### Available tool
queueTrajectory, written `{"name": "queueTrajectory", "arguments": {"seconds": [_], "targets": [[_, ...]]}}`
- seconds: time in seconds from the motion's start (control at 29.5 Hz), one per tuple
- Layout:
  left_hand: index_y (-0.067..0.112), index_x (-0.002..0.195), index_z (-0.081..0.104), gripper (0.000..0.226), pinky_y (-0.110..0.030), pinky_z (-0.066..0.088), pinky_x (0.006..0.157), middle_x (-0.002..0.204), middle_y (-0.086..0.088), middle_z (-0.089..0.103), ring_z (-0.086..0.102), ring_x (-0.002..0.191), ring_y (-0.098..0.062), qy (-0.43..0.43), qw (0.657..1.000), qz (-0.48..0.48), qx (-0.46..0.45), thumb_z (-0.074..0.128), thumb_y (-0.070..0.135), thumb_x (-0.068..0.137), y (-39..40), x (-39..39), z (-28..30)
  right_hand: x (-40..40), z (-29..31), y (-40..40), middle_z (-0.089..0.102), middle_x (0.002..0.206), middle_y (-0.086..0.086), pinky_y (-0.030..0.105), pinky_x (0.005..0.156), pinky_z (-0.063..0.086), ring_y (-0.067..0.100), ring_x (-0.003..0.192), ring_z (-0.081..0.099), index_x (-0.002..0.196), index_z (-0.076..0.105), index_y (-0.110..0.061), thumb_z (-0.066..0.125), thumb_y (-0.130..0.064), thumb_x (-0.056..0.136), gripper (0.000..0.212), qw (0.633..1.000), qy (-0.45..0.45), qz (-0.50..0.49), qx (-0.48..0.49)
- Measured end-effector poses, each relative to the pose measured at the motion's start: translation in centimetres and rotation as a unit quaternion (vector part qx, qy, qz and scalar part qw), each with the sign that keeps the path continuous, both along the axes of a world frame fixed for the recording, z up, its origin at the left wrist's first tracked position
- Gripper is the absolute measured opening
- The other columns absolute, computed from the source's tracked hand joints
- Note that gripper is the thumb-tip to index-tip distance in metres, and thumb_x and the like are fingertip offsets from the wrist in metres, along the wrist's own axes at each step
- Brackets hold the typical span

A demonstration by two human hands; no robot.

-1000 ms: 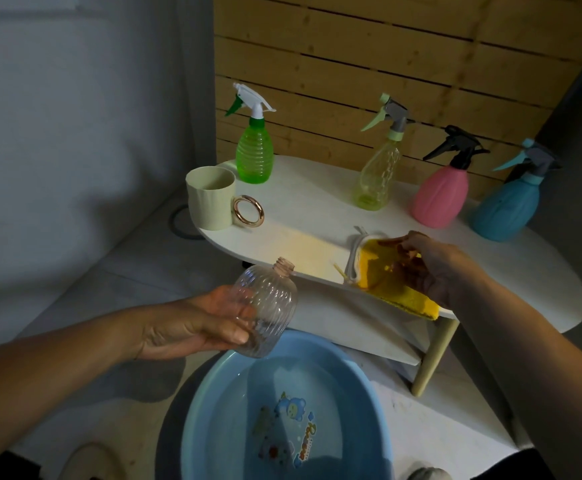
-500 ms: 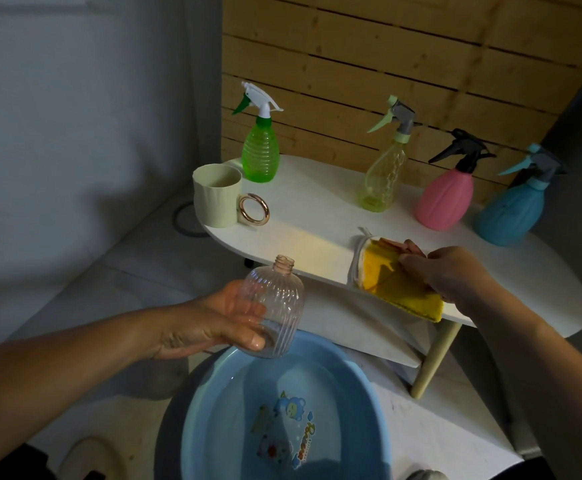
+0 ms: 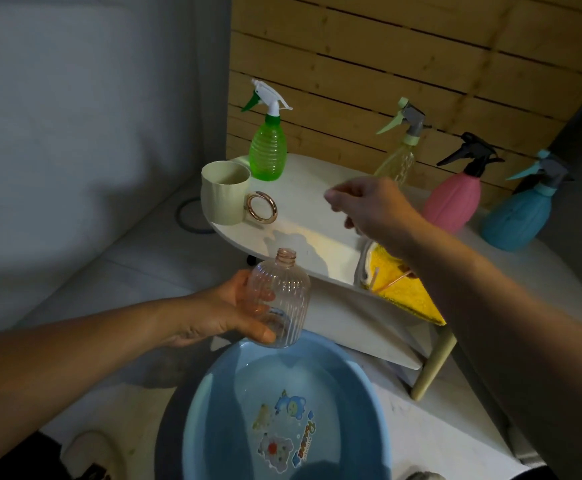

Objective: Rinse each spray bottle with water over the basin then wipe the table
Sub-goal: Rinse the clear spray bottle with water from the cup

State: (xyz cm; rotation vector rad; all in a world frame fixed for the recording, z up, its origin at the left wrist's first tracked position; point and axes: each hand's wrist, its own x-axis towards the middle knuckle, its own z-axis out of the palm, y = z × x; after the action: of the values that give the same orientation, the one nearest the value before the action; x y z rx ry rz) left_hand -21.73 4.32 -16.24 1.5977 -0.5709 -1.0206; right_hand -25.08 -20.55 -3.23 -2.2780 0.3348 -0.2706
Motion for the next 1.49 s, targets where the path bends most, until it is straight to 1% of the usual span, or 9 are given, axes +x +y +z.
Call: {"name": "queueTrajectory", "arguments": {"seconds": [0.17,0.37,0.64,0.75,0.88,1.02,1.15,1.32,1.49], "targets": [[0.039,0.15,0.034,0.099,-0.036,0.056,0.1,0.14,0.008,0.06,0.061,0.127,-0.01,-0.031,0.998,-0.047,-0.004,0.089,0.006,0.076,-0.8,-0.4,0.8,4.2,-0.3,3.8,0.065,0.103,0.001,0.026,0.06,0.044,0.013,0.079,0.066,0.129,0.061,-0.009,0.057,-0.036,0.102,0.038,0.993,0.076,0.059,0.072],[0.036,0.153,0.026,0.102,-0.033,0.057,0.097,0.136,0.004,0.062,0.064,0.123,-0.011,-0.026,0.997,-0.063,0.023,0.083,-0.003,0.078,0.0,-0.4,0.4,7.3,-2.7,7.0,0.062,0.097,0.012,0.026,0.051,0.036,0.015,0.07,0.064,0.123,0.058,-0.003,0.049,-0.036,0.106,0.038,0.987,0.123,0.063,0.088],[0.025,0.129,0.057,0.072,-0.031,0.058,0.092,0.121,0.002,0.069,0.067,0.117,-0.01,-0.096,0.991,-0.084,0.029,0.089,-0.005,0.071,1.3,-0.5,-0.3,6.3,-3.6,6.4,0.058,0.086,0.011,0.027,0.052,0.036,0.016,0.063,0.043,0.108,0.06,-0.001,0.05,-0.031,0.106,0.031,0.98,0.113,0.057,0.151],[0.02,0.138,0.051,0.09,-0.048,0.057,0.098,0.128,-0.003,0.067,0.065,0.122,-0.019,-0.103,0.992,-0.067,0.034,0.099,0.01,0.063,1.8,-0.5,-1.6,3.5,-2.8,5.0,0.057,0.081,0.007,0.027,0.051,0.038,0.017,0.063,0.042,0.098,0.064,-0.008,0.054,-0.036,0.104,0.03,0.983,0.097,0.047,0.147],[0.034,0.137,0.042,0.099,-0.035,0.057,0.098,0.131,0.008,0.064,0.063,0.123,-0.007,-0.098,0.993,-0.045,0.052,0.101,0.014,0.059,2.5,-0.9,-2.2,-2.1,-2.0,3.3,0.06,0.077,0.002,0.028,0.053,0.041,0.015,0.063,0.048,0.088,0.068,-0.014,0.06,-0.043,0.099,0.032,0.985,0.125,0.033,0.111],[0.038,0.137,0.041,0.104,-0.034,0.055,0.102,0.128,0.016,0.065,0.062,0.121,-0.002,-0.106,0.989,-0.042,0.097,0.102,0.022,0.054,3.5,-1.3,-2.8,-6.4,-1.1,3.5,0.062,0.078,0.002,0.02,0.051,0.047,0.014,0.06,0.053,0.091,0.071,-0.015,0.06,-0.048,0.098,0.036,0.988,0.146,0.02,0.038],[0.036,0.146,0.036,0.113,-0.037,0.054,0.104,0.134,0.014,0.061,0.06,0.124,-0.004,-0.119,0.985,-0.034,0.123,0.099,0.021,0.053,4.1,-1.2,-3.5,-7.8,-1.4,4.4,0.065,0.08,0.006,0.038,0.063,0.055,0.017,0.065,0.057,0.093,0.07,-0.015,0.059,-0.049,0.098,0.036,0.991,0.129,0.019,0.033],[0.039,0.146,0.034,0.118,-0.032,0.053,0.104,0.134,0.017,0.058,0.058,0.123,-0.001,-0.155,0.976,-0.038,0.148,0.101,0.024,0.05,3.6,-1.2,-4.0,-8.7,-4.0,5.3,0.062,0.078,0.001,0.047,0.07,0.054,0.017,0.068,0.054,0.091,0.066,-0.018,0.056,-0.049,0.099,0.034,0.995,0.101,0.008,0.02],[0.042,0.142,0.035,0.113,-0.034,0.057,0.097,0.131,0.015,0.057,0.06,0.121,-0.006,-0.169,0.968,-0.076,0.171,0.1,0.025,0.052,4.3,-1.2,-5.1,-9.5,-7.1,5.3,0.061,0.077,0.003,0.041,0.065,0.047,0.019,0.07,0.053,0.088,0.062,-0.017,0.055,-0.046,0.101,0.033,0.994,0.104,-0.01,0.017]]}}
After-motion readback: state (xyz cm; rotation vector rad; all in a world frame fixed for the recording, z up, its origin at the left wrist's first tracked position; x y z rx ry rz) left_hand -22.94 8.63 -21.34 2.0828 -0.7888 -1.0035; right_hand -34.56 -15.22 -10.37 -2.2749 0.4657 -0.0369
